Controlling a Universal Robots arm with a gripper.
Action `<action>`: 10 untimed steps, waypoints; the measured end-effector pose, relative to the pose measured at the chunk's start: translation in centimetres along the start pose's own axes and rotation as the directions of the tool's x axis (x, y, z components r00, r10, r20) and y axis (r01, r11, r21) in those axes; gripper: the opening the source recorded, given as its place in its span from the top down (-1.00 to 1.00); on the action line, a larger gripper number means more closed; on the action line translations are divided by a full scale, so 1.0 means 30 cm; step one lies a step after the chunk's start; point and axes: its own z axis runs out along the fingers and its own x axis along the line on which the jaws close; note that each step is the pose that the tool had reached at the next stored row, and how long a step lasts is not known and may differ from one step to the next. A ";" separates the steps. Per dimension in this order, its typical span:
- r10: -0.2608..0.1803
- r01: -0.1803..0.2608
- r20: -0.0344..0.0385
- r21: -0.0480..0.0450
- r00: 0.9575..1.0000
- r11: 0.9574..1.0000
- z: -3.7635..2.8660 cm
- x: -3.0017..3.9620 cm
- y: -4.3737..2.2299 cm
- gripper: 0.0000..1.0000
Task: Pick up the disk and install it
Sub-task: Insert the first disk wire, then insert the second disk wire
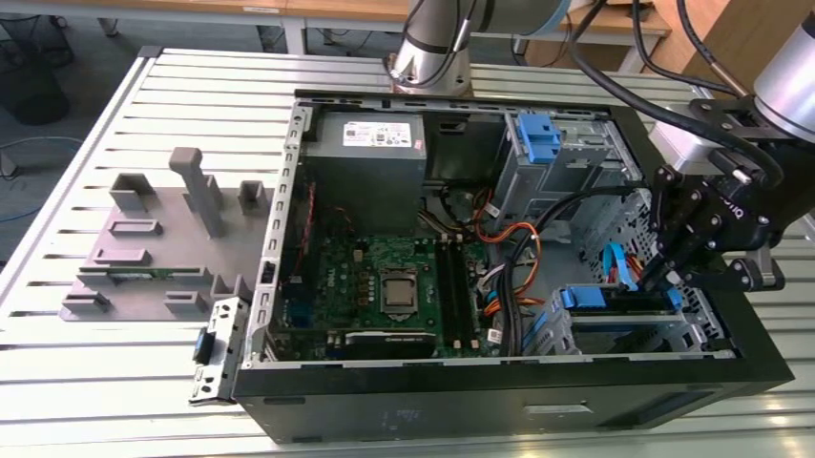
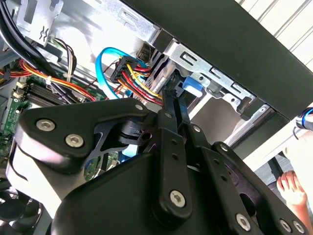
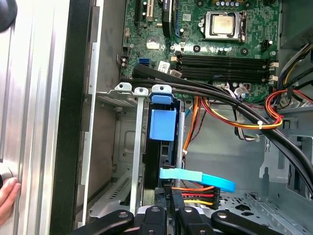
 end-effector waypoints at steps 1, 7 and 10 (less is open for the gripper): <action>0.000 0.000 0.000 0.000 1.000 1.000 0.000 0.000 0.000 0.67; 0.002 -0.002 0.000 0.000 1.000 1.000 -0.001 0.000 0.000 0.67; 0.004 -0.004 0.000 0.000 1.000 1.000 -0.001 0.000 0.000 0.67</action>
